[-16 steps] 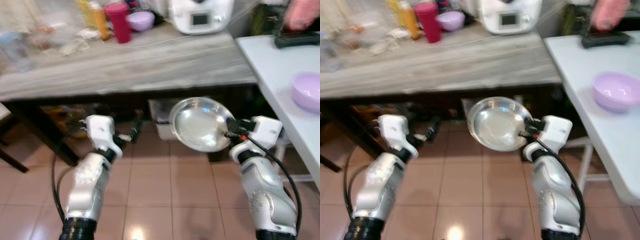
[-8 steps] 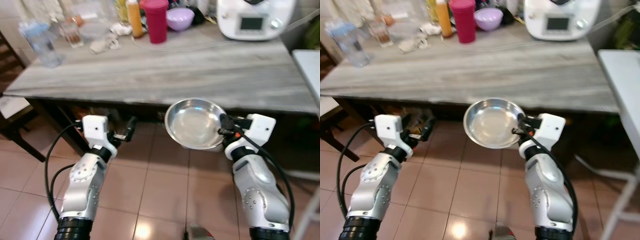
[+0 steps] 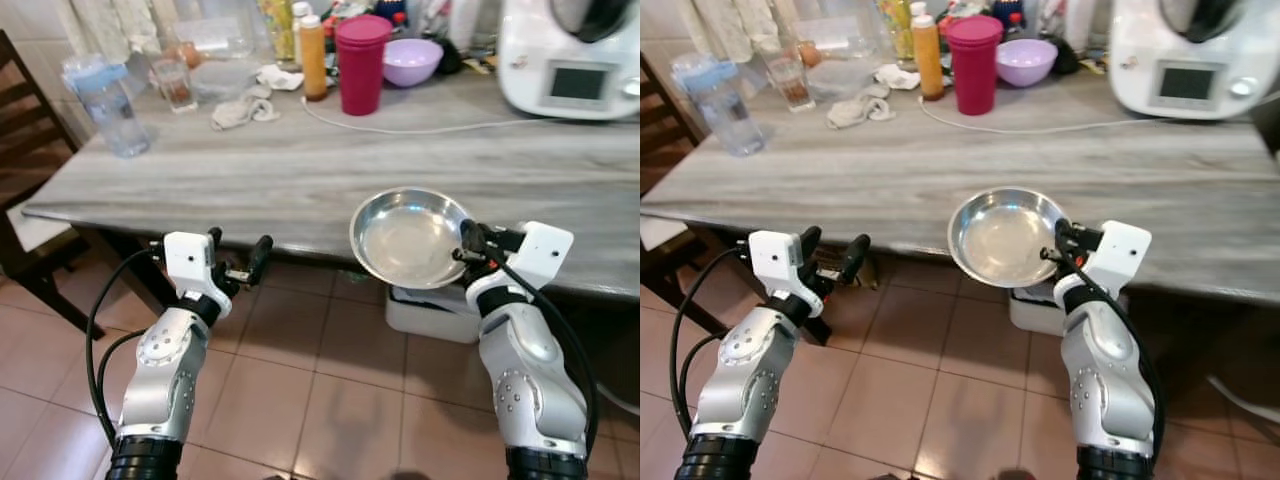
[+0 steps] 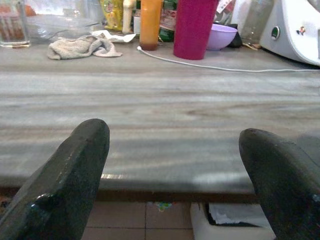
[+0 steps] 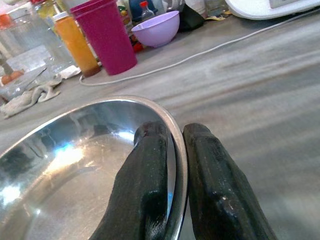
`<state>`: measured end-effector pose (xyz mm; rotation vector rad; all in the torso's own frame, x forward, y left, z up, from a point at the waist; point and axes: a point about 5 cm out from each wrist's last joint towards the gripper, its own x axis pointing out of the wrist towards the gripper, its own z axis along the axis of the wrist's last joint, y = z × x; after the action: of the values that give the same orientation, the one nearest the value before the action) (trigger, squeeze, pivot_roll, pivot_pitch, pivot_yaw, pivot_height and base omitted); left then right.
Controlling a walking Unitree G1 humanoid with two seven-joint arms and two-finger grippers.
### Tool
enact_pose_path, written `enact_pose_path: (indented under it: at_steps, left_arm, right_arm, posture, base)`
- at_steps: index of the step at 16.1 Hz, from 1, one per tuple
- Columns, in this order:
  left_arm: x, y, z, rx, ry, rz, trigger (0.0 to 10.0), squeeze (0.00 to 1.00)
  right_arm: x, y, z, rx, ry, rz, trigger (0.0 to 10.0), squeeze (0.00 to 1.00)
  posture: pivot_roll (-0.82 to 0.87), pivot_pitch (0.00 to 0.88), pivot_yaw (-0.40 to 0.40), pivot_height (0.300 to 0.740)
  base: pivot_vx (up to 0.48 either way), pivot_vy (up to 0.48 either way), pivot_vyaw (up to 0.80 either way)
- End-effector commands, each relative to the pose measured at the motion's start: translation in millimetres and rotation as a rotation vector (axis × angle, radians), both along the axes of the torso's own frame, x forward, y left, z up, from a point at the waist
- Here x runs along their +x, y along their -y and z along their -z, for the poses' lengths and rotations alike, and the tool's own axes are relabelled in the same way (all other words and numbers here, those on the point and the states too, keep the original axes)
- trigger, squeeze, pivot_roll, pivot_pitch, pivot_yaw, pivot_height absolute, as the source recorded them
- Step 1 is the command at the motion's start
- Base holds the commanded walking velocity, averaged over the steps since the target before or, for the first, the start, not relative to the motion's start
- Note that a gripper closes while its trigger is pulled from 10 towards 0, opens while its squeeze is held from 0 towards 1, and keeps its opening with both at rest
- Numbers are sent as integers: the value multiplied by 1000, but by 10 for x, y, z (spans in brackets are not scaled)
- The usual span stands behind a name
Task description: Setting the table
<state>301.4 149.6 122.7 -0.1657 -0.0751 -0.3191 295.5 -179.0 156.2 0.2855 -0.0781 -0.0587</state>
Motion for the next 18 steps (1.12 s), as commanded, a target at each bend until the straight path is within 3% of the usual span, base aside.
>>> enact_pose_path:
  at_steps: [1, 6, 9, 11, 18]
  left_arm:
    - [-10, 39, -3, 7, -1, 23, 10000, 0]
    - [-135, 79, 58, 18, -26, 123, 10000, 0]
    - [-270, 126, 87, 50, -33, 258, 10000, 0]
    - [-401, 218, 128, 67, -60, 416, 10000, 0]
    - [-424, 287, 101, 81, -53, 490, 10000, 0]
  right_arm:
    - [6, 71, -22, -2, 9, 31, 10000, 0]
    - [40, 145, 60, -7, -53, 91, 10000, 0]
    - [56, 185, 103, -14, -83, 117, 10000, 0]
    - [151, 168, 107, 1, -93, 111, 10000, 0]
    - [427, 37, 121, 2, -111, 78, 10000, 0]
  posture:
    - [-181, 123, 70, 740]
    - [-178, 122, 60, 740]
    - [-180, 123, 57, 740]
    - [-185, 126, 58, 740]
    - [-187, 131, 53, 740]
  base:
    - [326, 0, 0]
    - [176, 0, 0]
    - [0, 0, 0]
    - [0, 0, 0]
    - [0, 0, 0]
